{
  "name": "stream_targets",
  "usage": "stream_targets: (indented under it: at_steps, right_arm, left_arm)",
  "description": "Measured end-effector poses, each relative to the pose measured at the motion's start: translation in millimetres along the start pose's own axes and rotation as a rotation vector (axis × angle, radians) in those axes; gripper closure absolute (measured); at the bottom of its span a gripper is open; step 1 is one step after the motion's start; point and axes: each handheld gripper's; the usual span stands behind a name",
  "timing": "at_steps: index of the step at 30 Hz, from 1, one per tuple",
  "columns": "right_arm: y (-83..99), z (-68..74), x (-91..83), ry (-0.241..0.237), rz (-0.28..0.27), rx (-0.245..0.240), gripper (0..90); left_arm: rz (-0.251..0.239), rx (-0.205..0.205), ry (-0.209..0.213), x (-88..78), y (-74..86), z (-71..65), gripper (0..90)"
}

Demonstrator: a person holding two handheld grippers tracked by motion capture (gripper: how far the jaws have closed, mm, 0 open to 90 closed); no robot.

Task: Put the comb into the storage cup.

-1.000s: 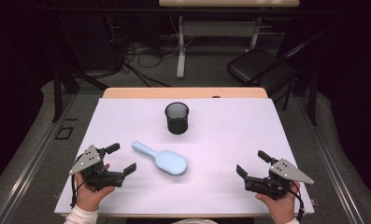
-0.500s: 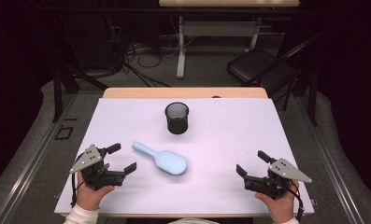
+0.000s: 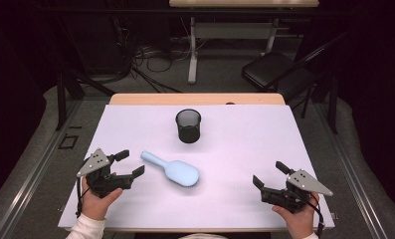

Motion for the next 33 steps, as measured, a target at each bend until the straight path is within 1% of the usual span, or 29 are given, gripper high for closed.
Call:
stream_targets:
  at_steps: [1,2,4,7,9,12,14,16,18,20,25,28,33]
  right_arm:
    - [0.2,0.3,0.8,-0.001,-0.003,0.003,7.3]
    - [0.5,0.4,1.2,0.0,0.001,-0.002,7.6]
    - [0.7,0.5,1.3,0.0,0.004,-0.001,7.8]
    - [0.8,0.2,1.2,0.004,0.005,0.004,7.9]
    - [0.5,-0.3,1.5,0.005,0.003,0.008,8.3]
    - [0.3,-0.8,2.8,0.002,0.002,0.016,8.7]
    - [0.6,-1.1,4.1,0.002,0.008,0.017,8.9]
    - [1.2,-0.8,5.4,0.0,0.012,0.017,9.1]
    - [1.3,-0.7,5.8,0.0,0.012,0.018,9.2]
    - [1.4,-0.9,6.4,0.001,0.01,0.017,9.4]
    - [1.7,-1.2,7.2,-0.001,0.018,0.027,10.0]
    - [1.6,-1.2,7.4,-0.002,0.022,0.029,10.0]
    - [2.1,-0.9,8.7,-0.006,0.019,0.029,10.6]
  left_arm:
    - [0.001,-0.007,-0.009,0.3,-1.0,1.0,20.3]
    - [-0.001,-0.013,-0.018,0.5,-1.7,2.1,24.8]
    - [0.006,-0.035,-0.039,1.0,-3.7,5.2,25.4]
    - [0.013,-0.062,-0.036,2.2,-5.6,9.3,27.4]
    - [0.032,-0.068,-0.049,3.5,-7.8,11.0,31.3]
    - [0.062,-0.077,-0.045,6.3,-12.8,15.0,32.4]
    - [0.07,-0.075,-0.05,7.2,-16.0,17.0,33.9]
    - [0.075,-0.081,-0.052,8.0,-19.0,19.6,35.1]
    - [0.078,-0.091,-0.05,8.4,-22.5,22.8,35.5]
    - [0.075,-0.11,-0.059,9.3,-25.9,25.8,35.5]
    - [0.079,-0.134,-0.065,11.3,-32.3,34.0,35.5]
    - [0.086,-0.14,-0.068,13.4,-34.7,37.5,35.5]
    - [0.116,-0.14,-0.067,18.0,-37.1,42.0,36.1]
Point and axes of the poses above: each handheld gripper's, and its own axes: x roughly forward along the jaws, y roughly out of its underside, z roughly to its left, and after that the axes turned 13 degrees about y, right-handed
